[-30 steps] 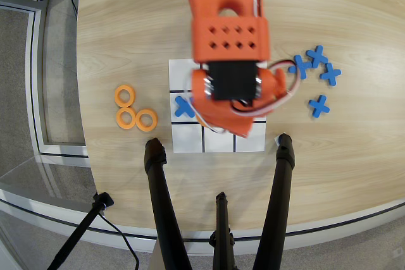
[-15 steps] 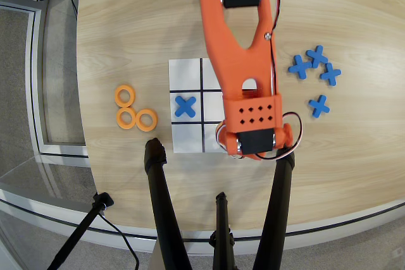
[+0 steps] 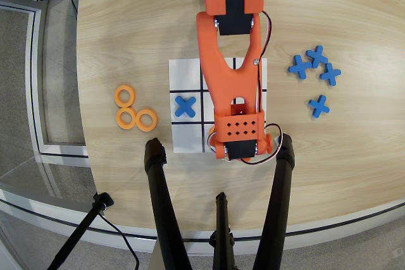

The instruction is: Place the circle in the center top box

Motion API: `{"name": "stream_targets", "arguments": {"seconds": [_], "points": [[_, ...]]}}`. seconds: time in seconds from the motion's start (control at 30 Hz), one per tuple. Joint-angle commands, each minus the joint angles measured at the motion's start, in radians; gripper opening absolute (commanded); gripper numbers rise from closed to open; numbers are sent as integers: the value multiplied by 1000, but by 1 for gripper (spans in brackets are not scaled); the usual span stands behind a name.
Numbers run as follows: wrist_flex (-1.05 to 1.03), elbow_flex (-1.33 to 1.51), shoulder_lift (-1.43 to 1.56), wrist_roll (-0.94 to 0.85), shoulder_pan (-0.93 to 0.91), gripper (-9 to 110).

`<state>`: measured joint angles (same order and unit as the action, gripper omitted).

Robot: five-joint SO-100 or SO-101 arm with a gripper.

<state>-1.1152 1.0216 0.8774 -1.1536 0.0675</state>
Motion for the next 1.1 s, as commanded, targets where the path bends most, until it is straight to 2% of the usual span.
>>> {"name": "stream_targets", "arguments": {"seconds": [0.0,0.5,0.67,0.87,1.07], "points": [[8,-49,0,-8,-14,0],[2,-91,-26,-8,-17,0],[0,-95,-26,-14,-23,11],[-29,-124,-18,-15,-29,13],[-164,-158,86,-46,-49,16]]}}
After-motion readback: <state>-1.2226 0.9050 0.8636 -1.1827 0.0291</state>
